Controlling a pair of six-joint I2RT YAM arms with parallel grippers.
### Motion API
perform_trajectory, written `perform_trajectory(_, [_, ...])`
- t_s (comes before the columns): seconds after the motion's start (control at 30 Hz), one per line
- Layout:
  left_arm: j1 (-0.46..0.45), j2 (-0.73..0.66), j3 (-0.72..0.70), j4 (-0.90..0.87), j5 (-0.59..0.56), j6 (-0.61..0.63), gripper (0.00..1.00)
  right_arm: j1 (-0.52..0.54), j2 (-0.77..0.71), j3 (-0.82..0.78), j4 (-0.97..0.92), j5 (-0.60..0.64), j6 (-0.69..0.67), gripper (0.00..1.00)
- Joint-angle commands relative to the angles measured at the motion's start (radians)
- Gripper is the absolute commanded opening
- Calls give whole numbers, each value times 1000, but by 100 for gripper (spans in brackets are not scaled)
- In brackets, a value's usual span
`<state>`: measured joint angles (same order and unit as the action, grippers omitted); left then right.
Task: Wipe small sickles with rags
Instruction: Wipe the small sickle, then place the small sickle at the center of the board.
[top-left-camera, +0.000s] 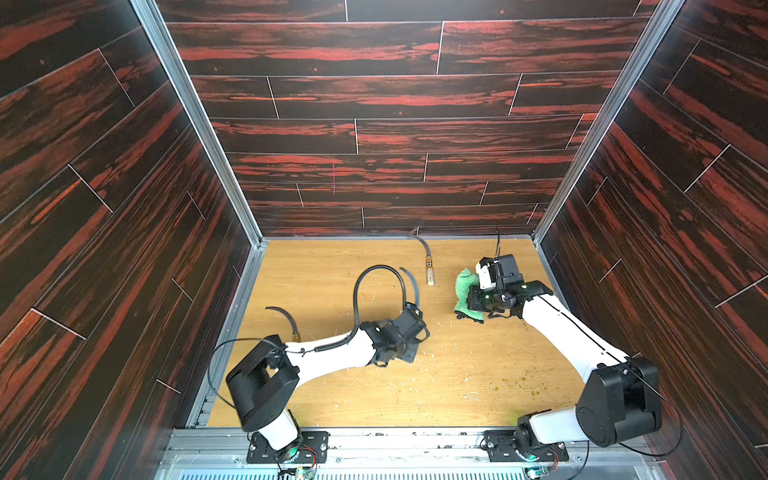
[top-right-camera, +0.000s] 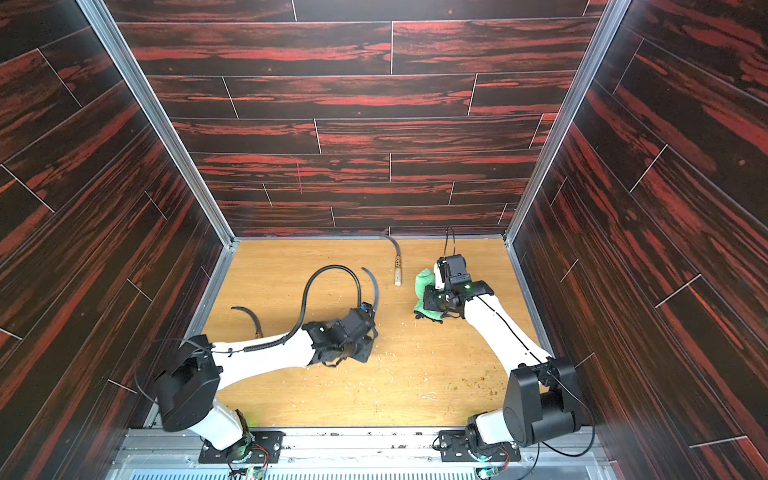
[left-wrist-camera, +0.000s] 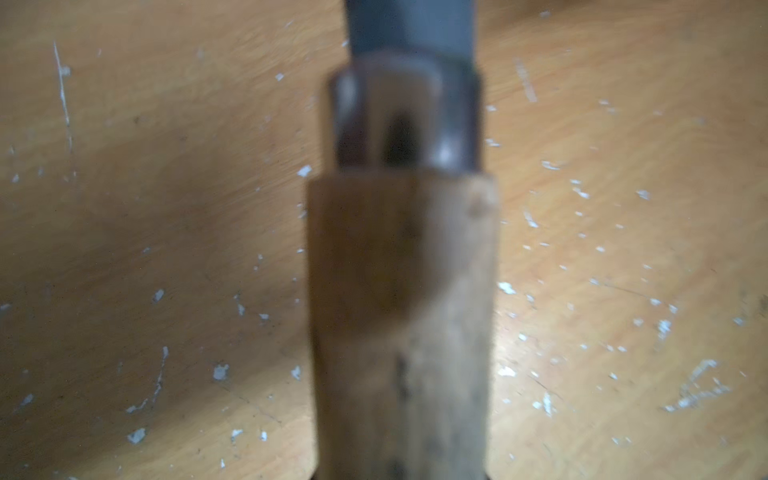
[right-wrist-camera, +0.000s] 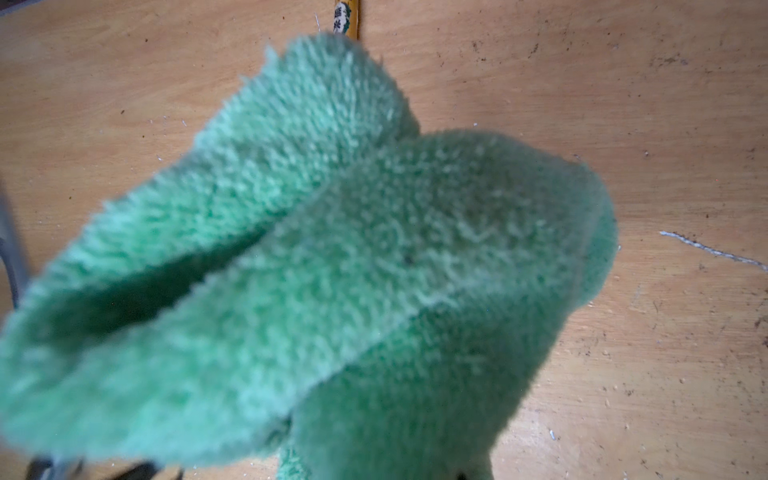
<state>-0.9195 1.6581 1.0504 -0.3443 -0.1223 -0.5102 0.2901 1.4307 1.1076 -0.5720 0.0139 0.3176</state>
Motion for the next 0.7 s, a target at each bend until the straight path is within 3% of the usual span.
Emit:
perform_trajectory(0.0, [46,35,43,-11,44,-23,0,1,-41,-12,-11,5,-16,0])
perform_trajectory(0.4, [139,245,281,-156,94,12,0,1,36,-2,-23,-8,-27,0])
perform_trajectory(0.67, [228,362,443,-222,140,46,0,1,7,-23,-39,-14,-28,0])
